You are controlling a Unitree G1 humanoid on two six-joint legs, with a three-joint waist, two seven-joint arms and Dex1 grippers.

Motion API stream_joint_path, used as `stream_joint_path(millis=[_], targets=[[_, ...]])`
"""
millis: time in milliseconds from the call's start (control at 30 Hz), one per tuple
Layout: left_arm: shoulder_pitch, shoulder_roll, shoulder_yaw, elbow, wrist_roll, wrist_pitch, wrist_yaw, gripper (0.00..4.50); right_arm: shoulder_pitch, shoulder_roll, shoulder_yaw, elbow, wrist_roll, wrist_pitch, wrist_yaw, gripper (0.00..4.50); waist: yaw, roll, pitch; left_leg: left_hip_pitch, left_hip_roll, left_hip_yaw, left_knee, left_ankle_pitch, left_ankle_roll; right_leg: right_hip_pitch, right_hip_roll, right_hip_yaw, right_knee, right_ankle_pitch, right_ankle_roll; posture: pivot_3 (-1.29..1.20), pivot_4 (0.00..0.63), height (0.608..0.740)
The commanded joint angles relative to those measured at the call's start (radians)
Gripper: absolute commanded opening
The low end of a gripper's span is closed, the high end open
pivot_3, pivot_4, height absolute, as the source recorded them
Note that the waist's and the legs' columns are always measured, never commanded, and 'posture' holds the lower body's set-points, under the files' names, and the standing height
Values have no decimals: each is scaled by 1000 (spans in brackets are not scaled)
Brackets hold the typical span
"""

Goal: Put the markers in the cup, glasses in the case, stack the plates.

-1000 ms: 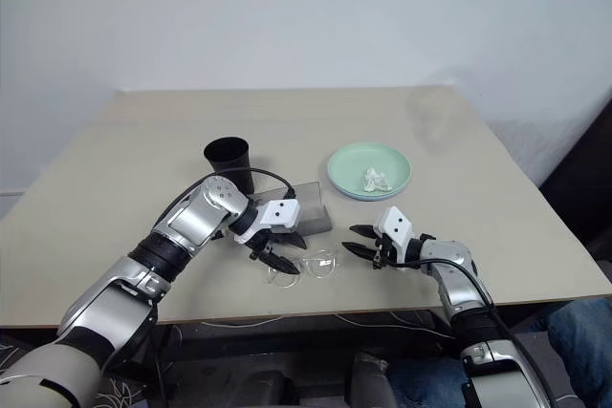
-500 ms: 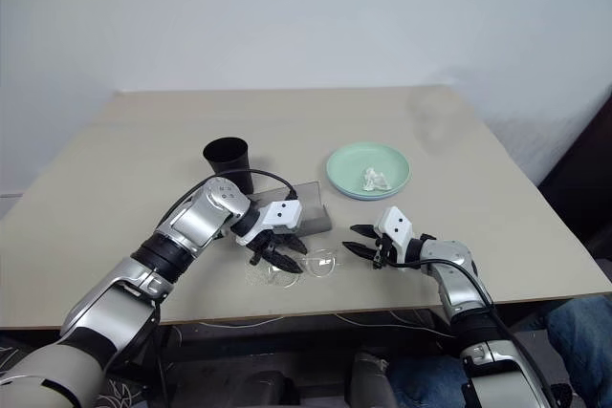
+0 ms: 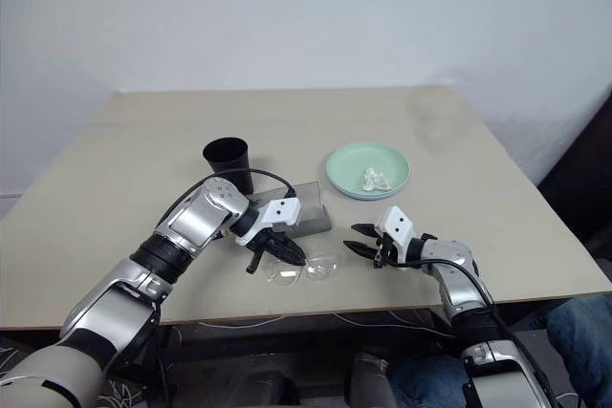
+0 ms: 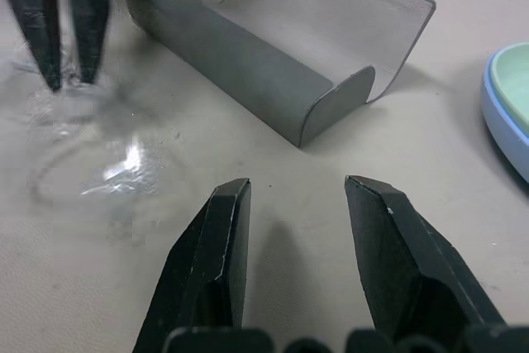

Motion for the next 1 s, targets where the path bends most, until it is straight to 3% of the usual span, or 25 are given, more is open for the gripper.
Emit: stream_joint_path(millis=[33, 800, 1000], targets=[[-11, 0, 24, -28, -18, 5, -6, 45, -32, -9, -16, -16, 9, -21, -10, 1965, 0, 0, 0, 0, 0, 0, 0, 0, 0, 0, 0, 0, 0, 0, 0, 0, 0, 721], [-94, 33, 135, -6, -60, -14, 13, 45, -43, -57, -71, -57, 141, 19, 119, 1965, -1, 0, 0, 0, 0, 1, 1, 0, 1, 0, 0, 1, 0, 1, 1, 0, 0, 721], [-171, 53, 191, 118, -27, -126, 91, 45, -48, -58, -76, -37, 138, 15, 124, 1965, 0, -1, 0, 0, 0, 1, 1, 0, 1, 0, 1, 1, 1, 1, 1, 0, 0, 721]])
